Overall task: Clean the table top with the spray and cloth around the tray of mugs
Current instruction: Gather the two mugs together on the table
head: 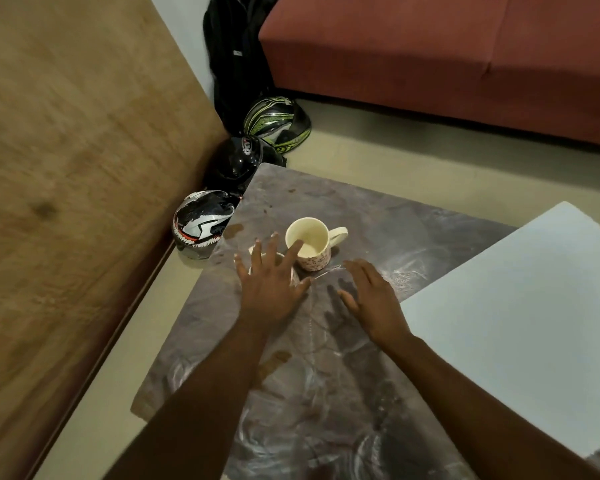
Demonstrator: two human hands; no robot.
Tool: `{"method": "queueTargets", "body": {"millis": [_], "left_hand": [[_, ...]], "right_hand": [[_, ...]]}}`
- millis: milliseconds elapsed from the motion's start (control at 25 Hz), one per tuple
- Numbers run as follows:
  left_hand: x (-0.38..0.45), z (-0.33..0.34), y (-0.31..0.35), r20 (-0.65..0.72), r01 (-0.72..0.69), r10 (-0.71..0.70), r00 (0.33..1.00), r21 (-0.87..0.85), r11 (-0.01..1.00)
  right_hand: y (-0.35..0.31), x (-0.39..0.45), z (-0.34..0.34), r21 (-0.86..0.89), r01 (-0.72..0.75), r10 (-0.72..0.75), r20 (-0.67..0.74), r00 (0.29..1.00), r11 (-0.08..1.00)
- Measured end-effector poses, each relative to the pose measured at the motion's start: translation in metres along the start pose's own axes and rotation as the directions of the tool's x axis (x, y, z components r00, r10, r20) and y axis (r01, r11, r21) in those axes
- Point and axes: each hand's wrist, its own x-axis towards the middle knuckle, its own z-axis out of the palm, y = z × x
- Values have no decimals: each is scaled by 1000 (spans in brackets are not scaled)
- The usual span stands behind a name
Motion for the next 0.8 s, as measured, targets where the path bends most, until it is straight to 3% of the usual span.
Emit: {"method": "queueTargets", "body": {"millis": [80,240,320,520,800], "left_hand": [[-5,5,1,23,-19,19,1000,14,1000],[-2,10,-2,-21,-30,30,999,30,999],[0,15,-4,-82,-56,59,995,43,998],[9,18,-7,-163,-15,17,986,16,1000],[72,16,-47,-336,122,-98,937,51,991]], "right_hand": [[-27,32,9,-17,29,-30,-41,999,999],[-49,79,29,-192,11,22,168,985,981],[-43,77,35,-206,24,2,122,993,978],[-43,80,38,-230,168,-145,111,983,959],[-48,169,45,-249,443,-374,280,884,861]]}}
